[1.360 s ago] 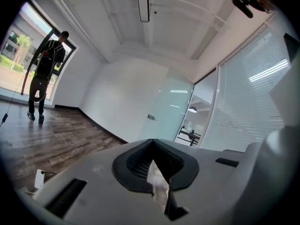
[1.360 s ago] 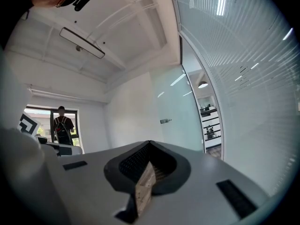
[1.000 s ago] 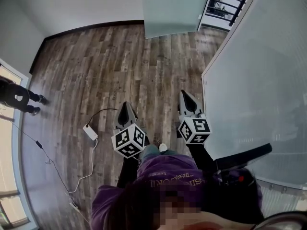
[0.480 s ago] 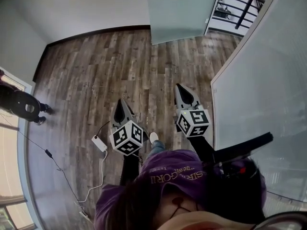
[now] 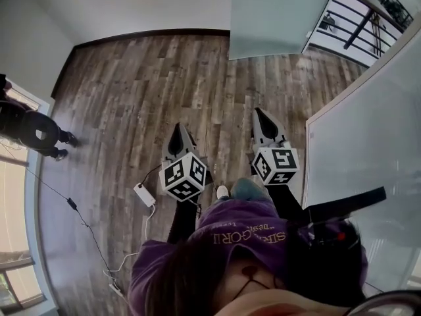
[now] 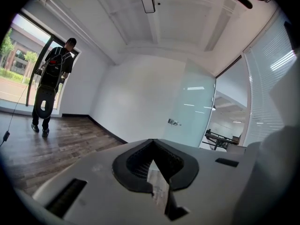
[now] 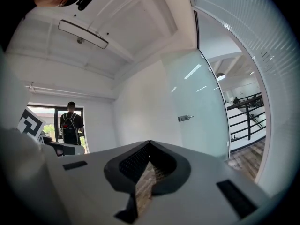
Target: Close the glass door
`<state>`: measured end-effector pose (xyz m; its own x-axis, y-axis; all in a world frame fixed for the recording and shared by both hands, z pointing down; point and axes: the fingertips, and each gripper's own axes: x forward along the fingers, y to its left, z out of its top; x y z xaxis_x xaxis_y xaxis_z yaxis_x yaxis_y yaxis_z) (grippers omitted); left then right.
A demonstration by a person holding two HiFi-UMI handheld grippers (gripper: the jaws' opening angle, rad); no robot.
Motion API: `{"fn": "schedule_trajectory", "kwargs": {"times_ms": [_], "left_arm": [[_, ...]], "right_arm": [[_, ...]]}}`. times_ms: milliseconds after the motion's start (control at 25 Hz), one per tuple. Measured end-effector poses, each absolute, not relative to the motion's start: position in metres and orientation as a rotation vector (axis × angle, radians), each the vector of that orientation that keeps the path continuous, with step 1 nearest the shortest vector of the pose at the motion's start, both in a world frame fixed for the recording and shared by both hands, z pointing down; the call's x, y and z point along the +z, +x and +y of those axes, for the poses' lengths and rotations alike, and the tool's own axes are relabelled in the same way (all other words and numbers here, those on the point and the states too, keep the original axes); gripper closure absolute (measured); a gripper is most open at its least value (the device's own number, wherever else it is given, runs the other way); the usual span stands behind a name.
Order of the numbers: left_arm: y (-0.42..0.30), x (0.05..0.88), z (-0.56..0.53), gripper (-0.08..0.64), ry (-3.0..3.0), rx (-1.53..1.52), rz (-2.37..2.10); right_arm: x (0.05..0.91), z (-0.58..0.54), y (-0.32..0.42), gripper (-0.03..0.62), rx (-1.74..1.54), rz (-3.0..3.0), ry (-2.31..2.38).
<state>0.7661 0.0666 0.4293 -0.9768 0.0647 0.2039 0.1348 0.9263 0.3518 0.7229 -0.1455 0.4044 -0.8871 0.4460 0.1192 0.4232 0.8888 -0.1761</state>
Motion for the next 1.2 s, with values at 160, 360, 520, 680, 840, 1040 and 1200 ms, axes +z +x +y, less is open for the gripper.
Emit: {"fn": "schedule_trajectory", "kwargs": {"times_ms": [160, 360, 520, 680, 840, 1040, 1200], "left_arm": [[0.743, 0.444, 0.070, 0.560, -0.160, -0.573, -2.866], [0.698, 0.445, 0.104, 0.560, -0.278, -0.501, -2.875], [0.643, 0.439, 0.113, 0.560, -0.283, -0.519, -2.912], [0.587, 0.427, 0.111, 0.560, -0.268, -0.539, -2.940], [0.546, 0.423, 0.114, 0.560, -0.319, -0.516, -2.926], [0.510, 0.428, 0.117, 0.560, -0.372, -0.529, -2.904], [0.489, 0.429, 0.127, 0.560, -0.407, -0.510, -2.899]], "right_arm": [[0.415, -0.142, 0.695, 0.606, 0.208, -2.881, -0.651], [0.418, -0.115, 0.634, 0.606, 0.205, -2.866, -0.708], [0.417, -0.098, 0.575, 0.606, 0.176, -2.855, -0.775], [0.414, -0.089, 0.516, 0.606, 0.160, -2.833, -0.821], [0.407, -0.084, 0.469, 0.606, 0.159, -2.825, -0.863], [0.413, -0.081, 0.427, 0.606, 0.183, -2.805, -0.876], [0.418, -0.071, 0.404, 0.606, 0.191, -2.785, -0.894]]}}
